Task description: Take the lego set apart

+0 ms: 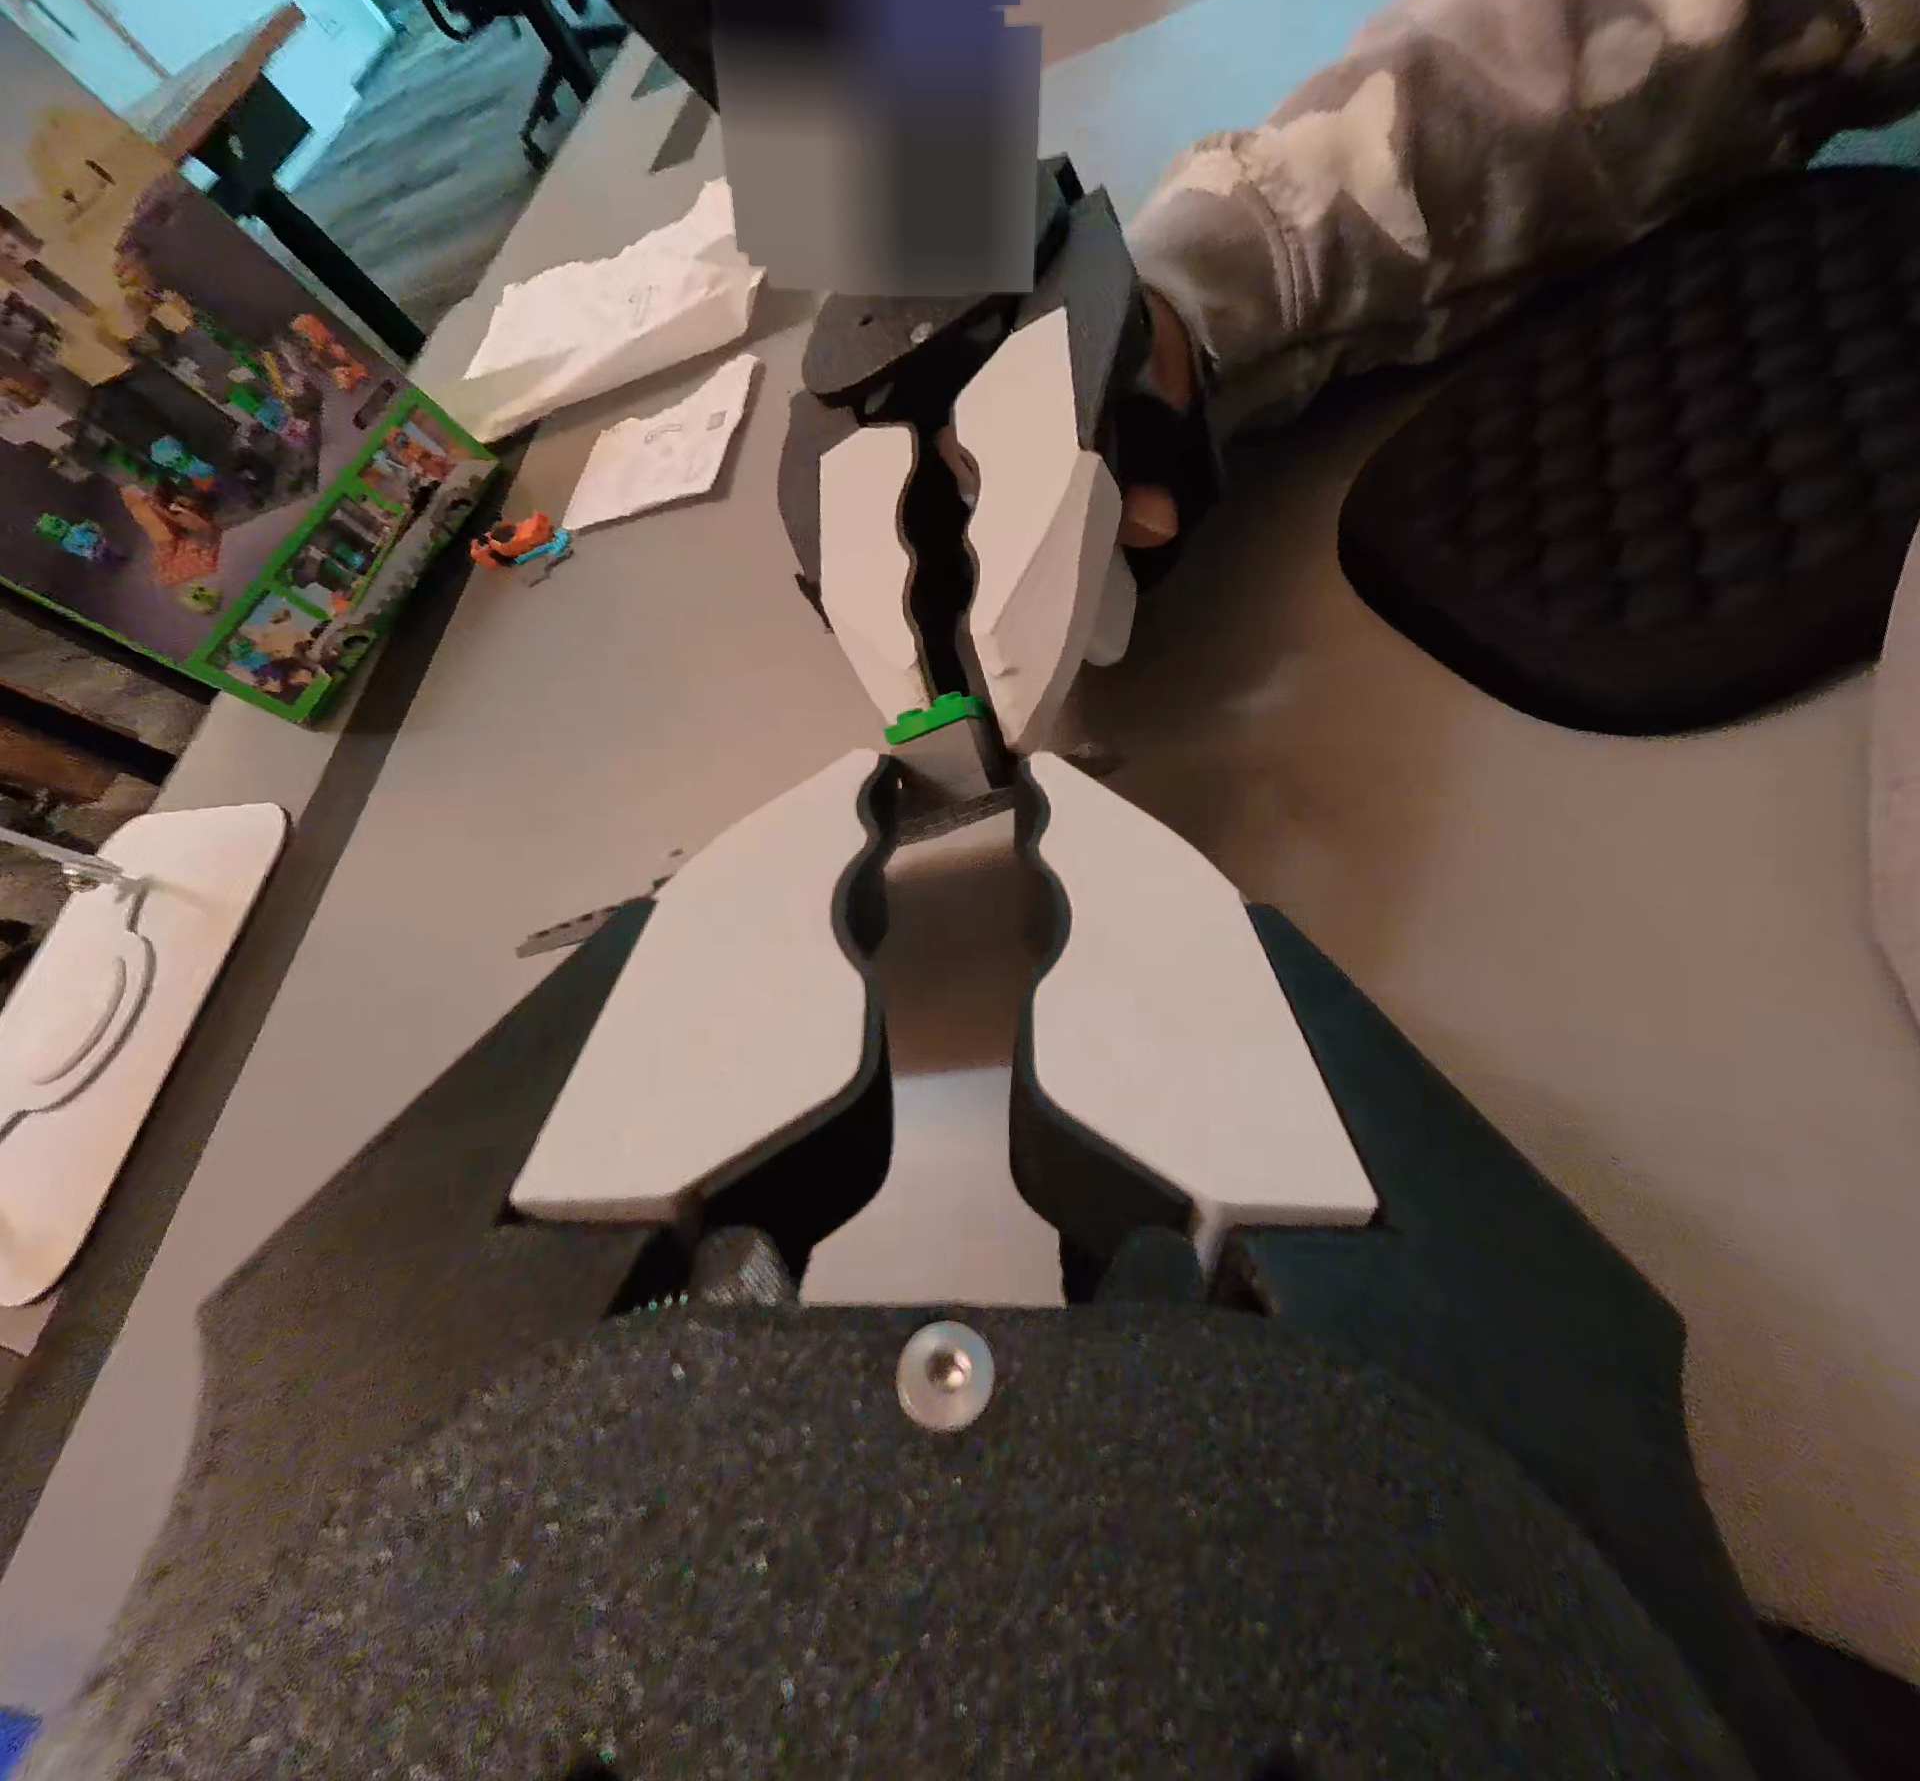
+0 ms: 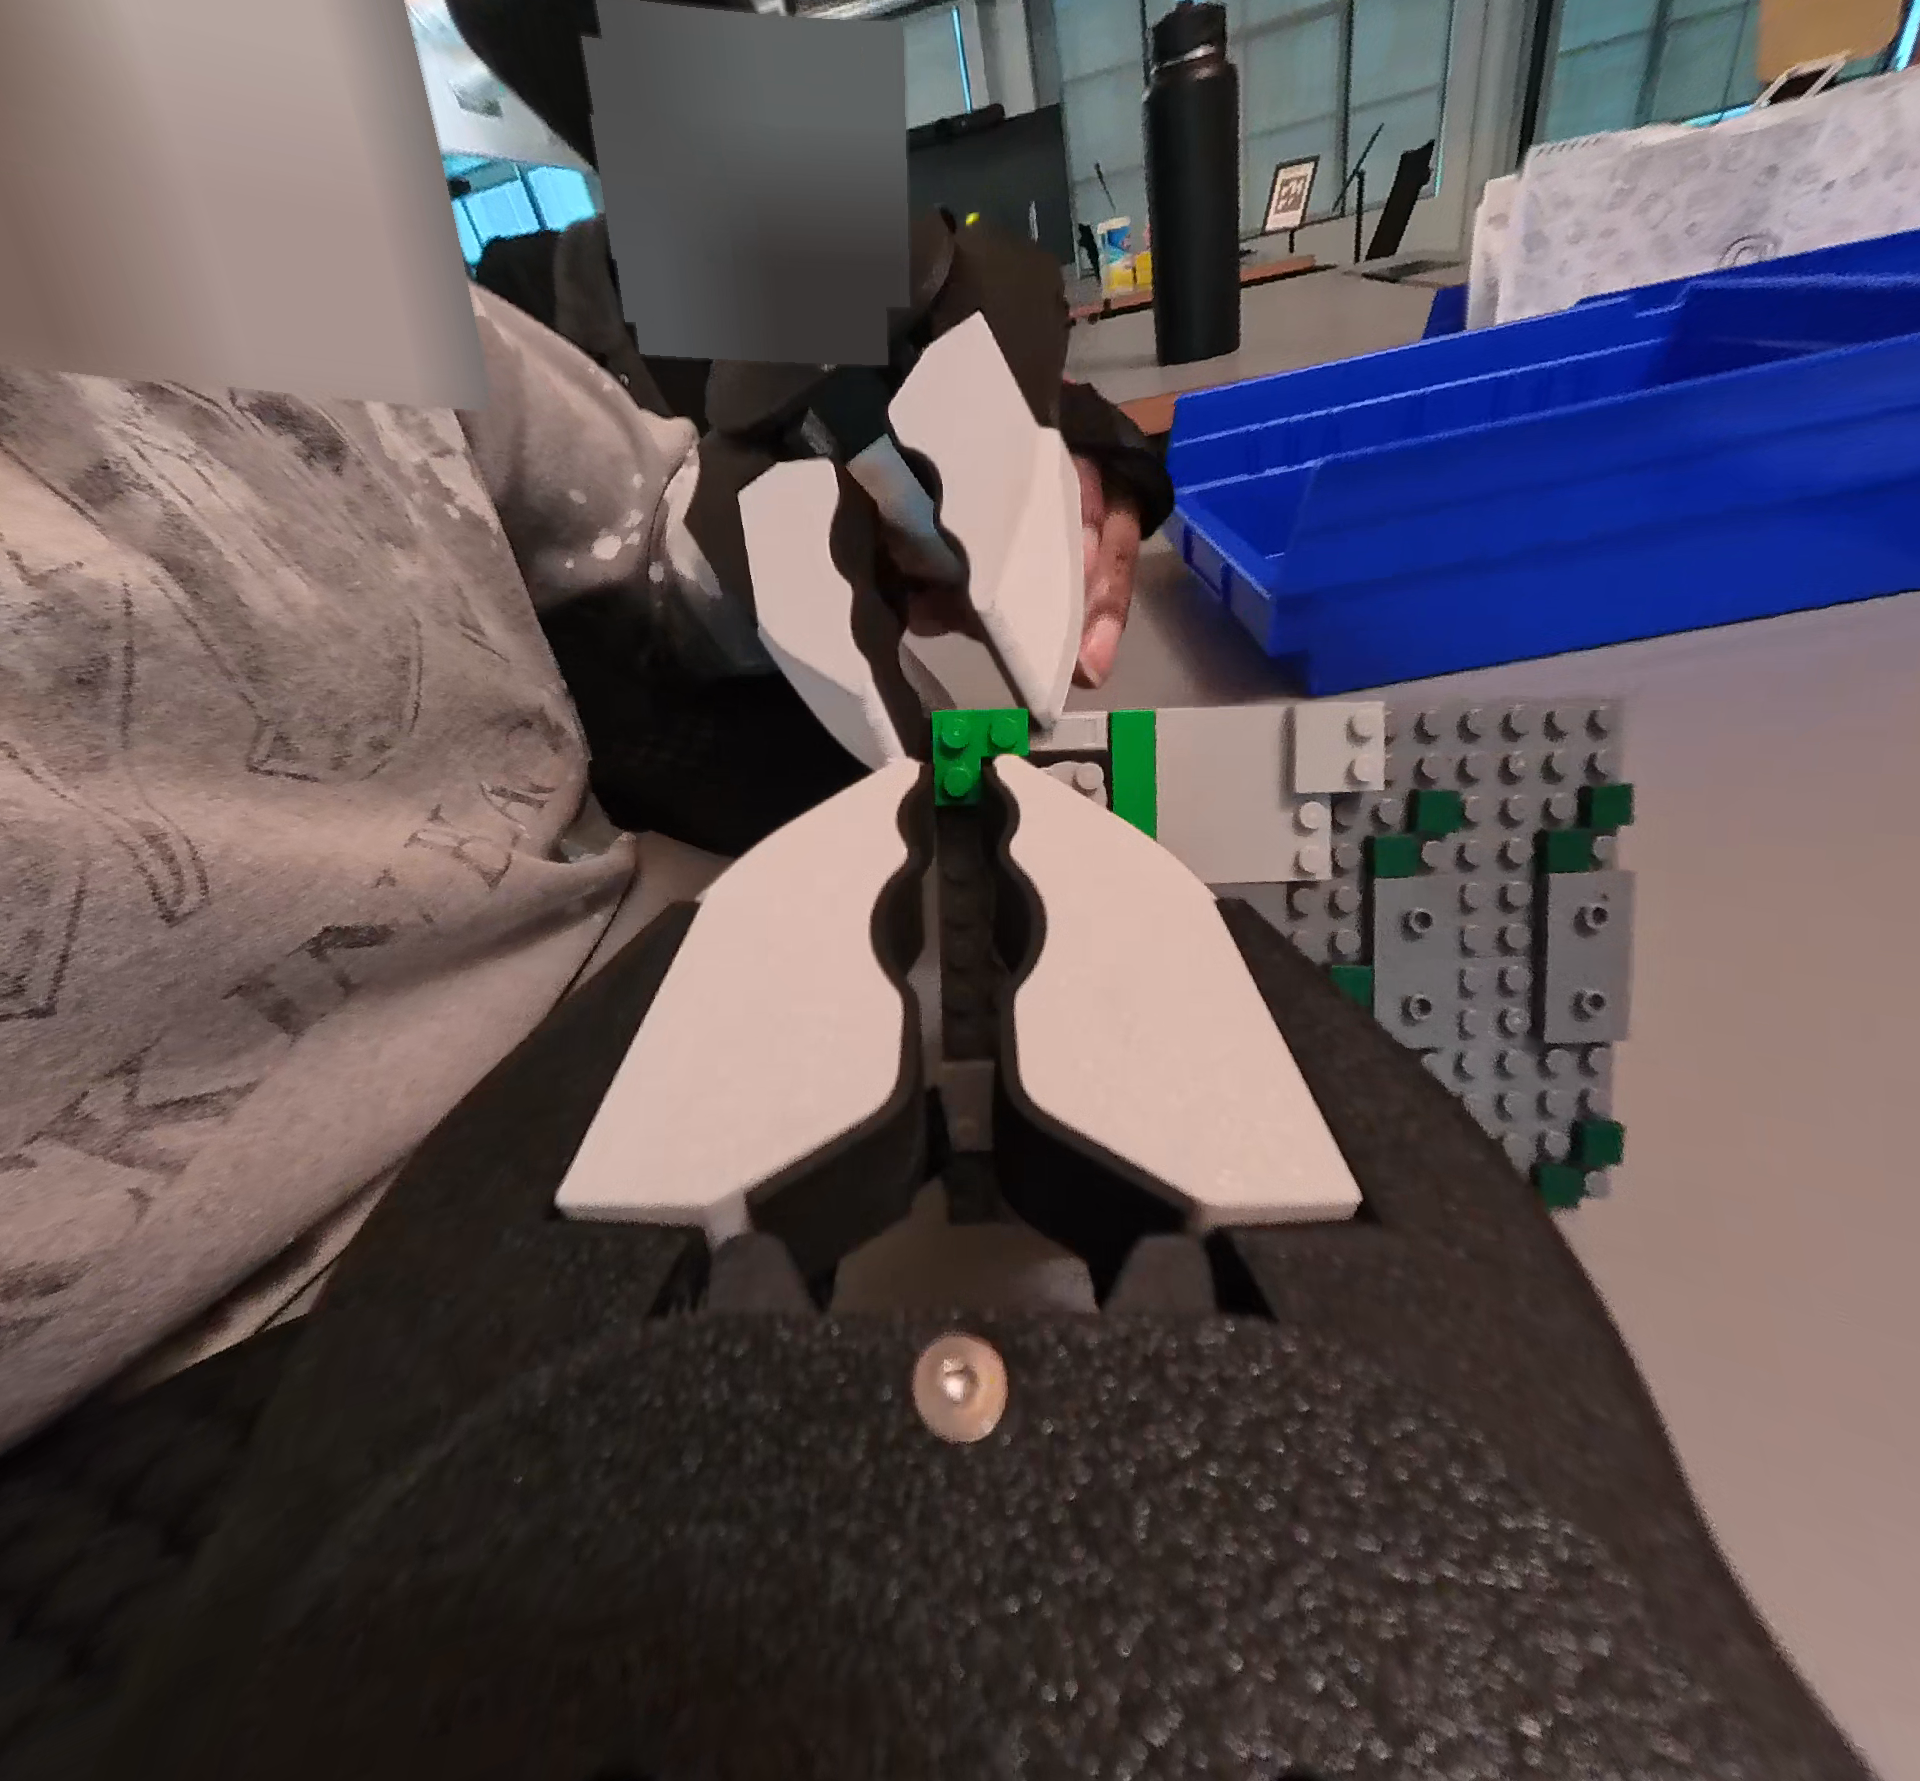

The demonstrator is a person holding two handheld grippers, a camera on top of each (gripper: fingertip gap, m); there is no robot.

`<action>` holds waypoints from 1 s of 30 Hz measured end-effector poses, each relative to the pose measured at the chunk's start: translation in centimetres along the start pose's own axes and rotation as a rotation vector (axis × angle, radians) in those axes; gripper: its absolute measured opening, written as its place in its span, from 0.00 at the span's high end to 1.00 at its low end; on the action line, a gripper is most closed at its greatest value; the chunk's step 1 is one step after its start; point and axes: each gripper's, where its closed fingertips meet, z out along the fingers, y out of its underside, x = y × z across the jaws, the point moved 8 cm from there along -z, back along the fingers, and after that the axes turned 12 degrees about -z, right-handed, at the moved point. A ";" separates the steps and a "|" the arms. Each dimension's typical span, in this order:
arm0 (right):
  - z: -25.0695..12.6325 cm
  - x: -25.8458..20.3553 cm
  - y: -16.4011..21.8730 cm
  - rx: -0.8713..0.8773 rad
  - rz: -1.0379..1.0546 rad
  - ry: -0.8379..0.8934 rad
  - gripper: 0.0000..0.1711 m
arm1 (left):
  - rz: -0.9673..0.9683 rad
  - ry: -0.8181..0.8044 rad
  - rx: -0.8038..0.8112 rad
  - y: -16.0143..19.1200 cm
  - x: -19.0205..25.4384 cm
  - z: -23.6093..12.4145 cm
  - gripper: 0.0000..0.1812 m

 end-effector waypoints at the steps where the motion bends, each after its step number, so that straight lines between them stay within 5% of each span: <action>1: 0.1 -0.1 0.1 -0.020 0.008 -0.007 0.96 | -0.009 0.014 -0.021 0.1 0.1 0.0 0.88; 17: 0.7 -0.6 -1.3 -0.311 -0.178 0.070 0.91 | 0.064 0.026 -0.137 0.6 0.4 0.4 0.89; 26: -0.1 -0.9 -0.9 -0.308 -0.203 0.061 0.91 | -0.082 0.089 -0.036 1.4 0.2 1.0 0.90; 30: -3.7 0.3 -2.3 -0.208 -0.162 0.147 0.91 | -0.204 0.049 -0.097 4.9 -1.2 0.3 0.90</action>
